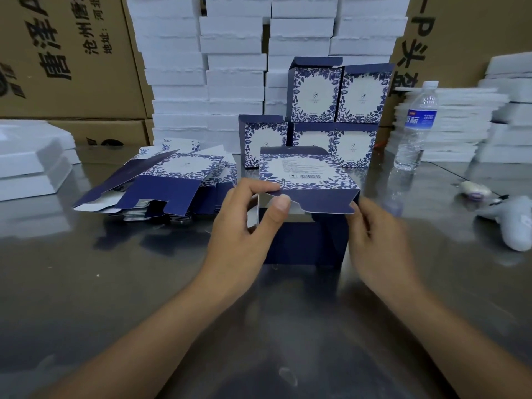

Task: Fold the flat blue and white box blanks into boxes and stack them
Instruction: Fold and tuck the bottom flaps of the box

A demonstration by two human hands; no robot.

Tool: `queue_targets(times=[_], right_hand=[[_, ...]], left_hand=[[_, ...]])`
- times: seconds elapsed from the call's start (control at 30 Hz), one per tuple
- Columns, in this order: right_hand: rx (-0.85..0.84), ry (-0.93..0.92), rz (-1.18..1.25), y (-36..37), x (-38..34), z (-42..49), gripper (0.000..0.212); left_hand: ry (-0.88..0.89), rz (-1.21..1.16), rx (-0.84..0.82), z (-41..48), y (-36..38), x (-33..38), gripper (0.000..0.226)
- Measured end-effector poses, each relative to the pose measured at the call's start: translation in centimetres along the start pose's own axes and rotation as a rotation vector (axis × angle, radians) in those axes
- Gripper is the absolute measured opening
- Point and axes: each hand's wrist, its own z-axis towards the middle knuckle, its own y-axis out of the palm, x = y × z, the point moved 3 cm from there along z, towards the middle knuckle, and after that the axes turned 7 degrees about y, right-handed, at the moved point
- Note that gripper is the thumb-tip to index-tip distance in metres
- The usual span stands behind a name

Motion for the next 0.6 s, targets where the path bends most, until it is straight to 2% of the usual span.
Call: queue_targets(times=[0.13,0.33,0.6], right_hand=[[-0.013,-0.003,-0.025,-0.11,-0.23,-0.11,0.061],[-0.17,0.047,-0.138,0.61,0.43,-0.46,0.049],[-0.163,0.045,-0.16,0.72,0.42,-0.12,0.05]], left_hand=[[-0.045,-0.028,0.002,-0.03,0.07,-0.11,0.037],[-0.056,-0.025,0.037,0.36,-0.16,0.06,0.04],[-0.059,-0.009,0.029,0.29,-0.07,0.3,0.041]])
